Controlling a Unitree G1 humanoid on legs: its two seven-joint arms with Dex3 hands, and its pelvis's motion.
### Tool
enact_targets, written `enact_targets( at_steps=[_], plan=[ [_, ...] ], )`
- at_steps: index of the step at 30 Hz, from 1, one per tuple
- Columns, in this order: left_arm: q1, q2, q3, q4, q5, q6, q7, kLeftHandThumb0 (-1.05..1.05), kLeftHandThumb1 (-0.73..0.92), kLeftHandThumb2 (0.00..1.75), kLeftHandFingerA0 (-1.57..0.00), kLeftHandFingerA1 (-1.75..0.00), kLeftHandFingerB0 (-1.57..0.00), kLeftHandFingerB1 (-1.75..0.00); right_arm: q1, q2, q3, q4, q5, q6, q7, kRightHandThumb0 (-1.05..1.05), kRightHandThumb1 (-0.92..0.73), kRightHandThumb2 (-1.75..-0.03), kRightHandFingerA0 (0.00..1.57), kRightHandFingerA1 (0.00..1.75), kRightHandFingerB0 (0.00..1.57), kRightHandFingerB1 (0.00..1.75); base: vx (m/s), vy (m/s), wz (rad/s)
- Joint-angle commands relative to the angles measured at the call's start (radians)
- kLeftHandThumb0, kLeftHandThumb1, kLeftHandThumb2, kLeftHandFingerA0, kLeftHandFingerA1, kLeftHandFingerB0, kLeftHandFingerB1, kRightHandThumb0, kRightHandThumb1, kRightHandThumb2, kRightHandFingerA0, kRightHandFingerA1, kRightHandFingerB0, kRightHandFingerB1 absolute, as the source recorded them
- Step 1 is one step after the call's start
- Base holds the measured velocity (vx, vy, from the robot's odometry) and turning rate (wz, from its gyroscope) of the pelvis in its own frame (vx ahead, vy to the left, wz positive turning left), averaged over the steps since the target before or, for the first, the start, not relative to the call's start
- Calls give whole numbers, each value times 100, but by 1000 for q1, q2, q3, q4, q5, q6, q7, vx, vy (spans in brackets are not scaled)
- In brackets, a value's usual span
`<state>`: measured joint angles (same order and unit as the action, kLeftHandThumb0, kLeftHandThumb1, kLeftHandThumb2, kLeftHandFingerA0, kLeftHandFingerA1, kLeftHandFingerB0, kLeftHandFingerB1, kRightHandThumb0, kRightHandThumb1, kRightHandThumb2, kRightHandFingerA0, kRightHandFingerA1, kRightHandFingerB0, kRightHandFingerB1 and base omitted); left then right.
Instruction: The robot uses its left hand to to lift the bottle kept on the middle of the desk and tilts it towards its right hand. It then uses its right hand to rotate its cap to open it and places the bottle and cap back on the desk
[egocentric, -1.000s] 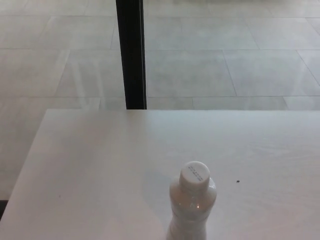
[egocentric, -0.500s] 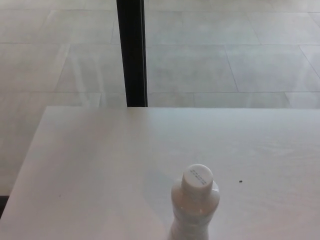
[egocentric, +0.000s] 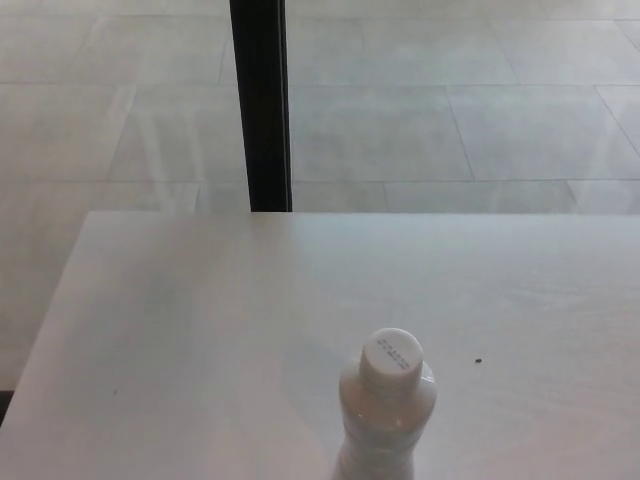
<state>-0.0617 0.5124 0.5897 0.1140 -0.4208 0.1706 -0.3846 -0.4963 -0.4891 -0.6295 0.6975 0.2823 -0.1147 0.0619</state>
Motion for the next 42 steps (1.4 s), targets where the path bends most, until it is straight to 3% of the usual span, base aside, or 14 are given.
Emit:
enact_targets(
  at_steps=[1,3,15,17,20,21,22,26,28,29,32,38,39,42],
  plan=[
    [-20,-23,-142,-255,-34,183,40,-76,50,96,0,-41,0,-33,148,108,142,-375,44,207,42,-86,-65,-106,1,35,5,24,0,0,0],
    [-25,-14,-222,-307,-12,202,7,-86,55,99,0,-35,0,-26,191,138,190,-445,31,221,48,-83,-82,-65,3,45,8,29,0,0,0],
    [50,33,-457,-556,-29,246,-89,-94,52,102,0,-39,0,-22,286,229,296,-613,21,291,11,-83,-68,-107,2,39,10,29,0,0,0],
    [58,33,-482,-567,-18,254,-82,-89,69,58,0,-44,0,-28,287,234,297,-622,25,305,8,-90,-71,-106,3,36,12,29,0,0,0],
    [68,33,-528,-585,4,259,-76,-97,54,101,0,-33,0,-18,288,245,297,-640,30,323,2,-81,-67,-107,2,40,10,33,0,0,0],
    [75,31,-559,-591,30,247,-73,-90,67,58,0,-41,0,-25,287,251,300,-650,32,336,1,-80,-70,-108,1,40,11,30,0,0,0],
    [80,32,-582,-598,45,238,-75,-97,52,101,0,-35,0,-18,285,255,300,-652,31,341,0,-81,-71,-108,1,40,12,29,0,0,0],
    [90,30,-657,-624,84,221,-78,-95,49,97,0,-35,0,-21,280,266,304,-662,27,361,-5,-76,-90,-68,8,35,11,22,0,0,0],
    [98,38,-711,-659,139,238,-53,-92,48,95,0,-33,0,-21,278,270,311,-663,23,365,-1,-79,-72,-109,0,39,11,30,0,0,0],
    [93,70,-778,-678,240,219,-44,-88,45,95,0,-37,0,-26,279,271,319,-664,8,363,-5,-78,-90,-68,9,35,14,22,0,0,0],
    [87,106,-832,-682,333,178,-43,-88,52,60,0,-24,-1,-30,289,270,322,-665,5,359,2,-78,-71,-105,7,47,8,32,0,0,0],
    [95,95,-912,-677,482,115,31,-95,54,64,0,-22,0,-11,304,271,314,-668,6,355,7,-85,-72,-108,0,46,14,35,0,0,0],
    [108,55,-928,-686,514,137,92,-97,51,99,0,-32,0,-16,309,268,306,-671,14,358,10,-85,-72,-107,2,46,12,36,0,0,0],
    [132,-17,-957,-711,557,194,190,-88,50,60,0,-2,0,0,312,267,302,-669,16,359,11,-88,-74,-107,4,47,9,39,0,0,0]
  ],
)
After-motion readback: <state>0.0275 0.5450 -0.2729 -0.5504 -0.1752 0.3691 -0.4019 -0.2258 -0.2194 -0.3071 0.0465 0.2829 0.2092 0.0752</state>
